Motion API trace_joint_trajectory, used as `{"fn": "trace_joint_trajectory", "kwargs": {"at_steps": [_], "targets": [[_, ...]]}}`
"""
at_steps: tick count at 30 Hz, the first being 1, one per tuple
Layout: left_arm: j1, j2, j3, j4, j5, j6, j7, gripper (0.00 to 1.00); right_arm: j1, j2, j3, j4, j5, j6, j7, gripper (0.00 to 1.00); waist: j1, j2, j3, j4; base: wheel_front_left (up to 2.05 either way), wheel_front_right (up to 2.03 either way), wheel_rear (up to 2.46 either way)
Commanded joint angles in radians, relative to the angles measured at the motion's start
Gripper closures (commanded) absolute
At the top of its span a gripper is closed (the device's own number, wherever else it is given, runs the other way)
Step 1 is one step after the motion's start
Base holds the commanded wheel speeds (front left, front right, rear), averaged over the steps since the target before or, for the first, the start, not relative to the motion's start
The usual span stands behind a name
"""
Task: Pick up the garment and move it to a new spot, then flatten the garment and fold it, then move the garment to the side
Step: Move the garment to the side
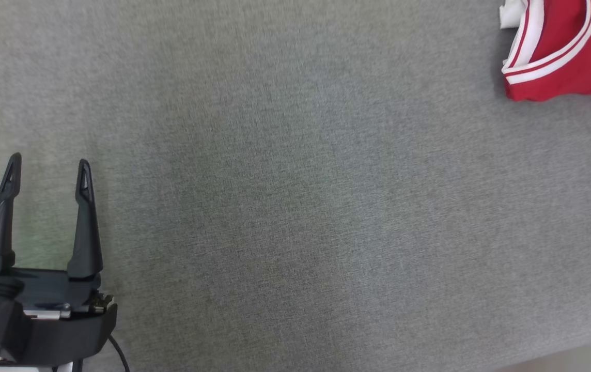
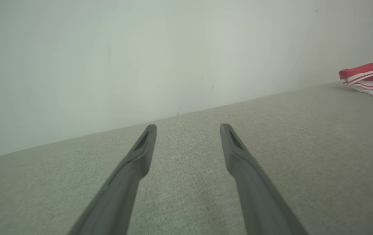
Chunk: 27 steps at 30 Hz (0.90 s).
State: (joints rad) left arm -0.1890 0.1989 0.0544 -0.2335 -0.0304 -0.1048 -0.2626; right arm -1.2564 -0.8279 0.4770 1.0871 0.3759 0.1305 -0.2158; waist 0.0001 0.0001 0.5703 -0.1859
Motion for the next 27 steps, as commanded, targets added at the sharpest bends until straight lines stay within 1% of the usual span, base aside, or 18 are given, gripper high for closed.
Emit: {"fn": "trace_joint_trajectory", "kwargs": {"at_steps": [1,4,7,11,14,18,23,24,25,27], "targets": [[0.009,-0.005,0.006,0.007,-0.008,0.007,-0.003,0.0,-0.016,0.009,-0.01,0.001,-0.011,0.0,-0.015,0.0,-0.0001,-0.0001,-0.044,0.006,0.0,0.0,0.0],[0.035,-0.015,0.019,0.038,-0.022,0.015,-0.003,0.0,-0.006,0.034,-0.028,-0.018,-0.03,0.0,-0.035,0.0,-0.0001,-0.0001,-0.108,0.013,0.0,0.0,0.0],[0.064,-0.028,0.042,0.065,-0.048,0.018,-0.003,0.0,0.023,0.064,-0.044,-0.07,-0.025,0.0,-0.045,0.0,-0.0001,-0.0001,-0.171,0.023,0.0,0.0,0.0],[0.102,-0.049,0.057,0.115,-0.062,0.02,-0.003,0.0,0.088,0.109,-0.073,-0.189,-0.017,0.0,-0.049,0.0,-0.0001,-0.0001,-0.242,0.054,0.0,0.0,0.0],[0.131,-0.063,0.065,0.143,-0.067,0.02,-0.003,0.0,0.176,0.157,-0.118,-0.284,-0.014,0.0,-0.049,0.0,-0.0001,-0.0001,-0.29,0.081,0.0,0.0,0.0],[0.156,-0.078,0.069,0.176,-0.069,0.018,-0.003,0.0,0.317,0.222,-0.18,-0.39,-0.04,0.0,-0.049,0.0,-0.0001,-0.0001,-0.347,0.123,0.0,0.0,0.0],[0.174,-0.09,0.065,0.217,-0.069,0.012,-0.003,0.0,0.494,0.328,-0.26,-0.485,-0.068,0.0,-0.048,0.0,-0.0001,-0.0001,-0.412,0.166,0.0,0.0,0.0],[0.178,-0.092,0.065,0.227,-0.069,0.011,-0.003,0.0,0.524,0.345,-0.278,-0.504,-0.075,0.0,-0.048,0.0,-0.0001,-0.0001,-0.423,0.172,0.0,0.0,0.0],[0.178,-0.092,0.065,0.227,-0.069,0.011,-0.003,0.0,0.524,0.345,-0.278,-0.504,-0.075,0.0,-0.048,0.0,-0.0001,-0.0001,-0.423,0.172,0.0,0.0,0.0],[0.181,-0.098,0.068,0.242,-0.073,0.012,-0.003,0.0,0.585,0.381,-0.315,-0.537,-0.092,0.0,-0.048,0.0,-0.0001,-0.0001,-0.445,0.182,0.0,0.0,0.0]]}}
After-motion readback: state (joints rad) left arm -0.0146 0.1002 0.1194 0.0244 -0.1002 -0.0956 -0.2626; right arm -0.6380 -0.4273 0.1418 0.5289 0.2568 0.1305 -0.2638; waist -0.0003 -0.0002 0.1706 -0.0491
